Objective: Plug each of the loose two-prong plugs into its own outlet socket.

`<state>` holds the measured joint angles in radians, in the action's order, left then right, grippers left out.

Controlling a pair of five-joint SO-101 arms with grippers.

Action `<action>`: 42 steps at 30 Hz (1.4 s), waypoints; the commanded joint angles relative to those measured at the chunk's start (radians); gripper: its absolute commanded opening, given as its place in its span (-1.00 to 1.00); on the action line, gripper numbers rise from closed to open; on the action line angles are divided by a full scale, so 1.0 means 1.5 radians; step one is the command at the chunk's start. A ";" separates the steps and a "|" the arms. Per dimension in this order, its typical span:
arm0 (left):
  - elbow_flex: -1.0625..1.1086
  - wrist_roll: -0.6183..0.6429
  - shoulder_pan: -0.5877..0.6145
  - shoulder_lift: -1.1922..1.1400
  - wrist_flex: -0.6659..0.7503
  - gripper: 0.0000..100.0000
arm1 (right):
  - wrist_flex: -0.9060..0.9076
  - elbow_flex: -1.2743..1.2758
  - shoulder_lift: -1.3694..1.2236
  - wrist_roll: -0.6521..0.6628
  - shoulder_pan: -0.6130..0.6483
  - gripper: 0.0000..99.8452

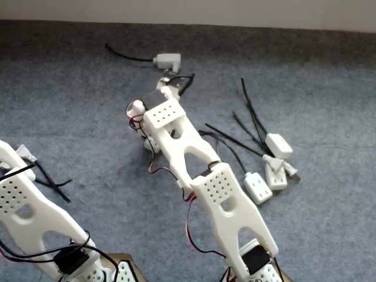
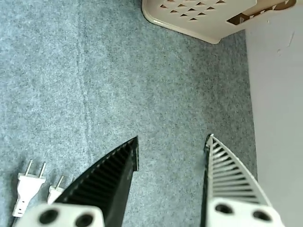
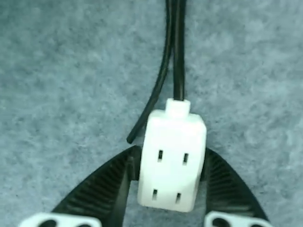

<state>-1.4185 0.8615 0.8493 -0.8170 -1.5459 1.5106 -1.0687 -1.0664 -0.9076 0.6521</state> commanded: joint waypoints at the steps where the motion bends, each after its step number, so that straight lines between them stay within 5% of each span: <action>1: -0.025 -0.019 -0.007 0.007 -0.002 -0.53 | -0.003 -0.002 0.047 0.051 -0.012 -0.48; 17: -0.026 -0.178 -0.006 0.015 -0.003 -0.53 | 0.078 -0.314 0.202 0.376 -0.019 -0.44; 26: -0.020 -0.279 -0.025 0.171 -0.139 -0.53 | 0.169 -0.465 0.303 0.548 -0.023 -0.44; 35: 0.283 -0.300 0.029 0.299 -0.147 -0.53 | 0.171 -0.403 0.472 0.573 -0.064 -0.45; 42: 0.449 -0.297 0.042 0.320 -0.147 -0.53 | 0.171 -0.151 0.640 0.575 -0.082 -0.45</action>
<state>-0.7925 0.4166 0.9014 -0.3874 -1.7576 1.7254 -1.4538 -0.2470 -0.0606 0.5432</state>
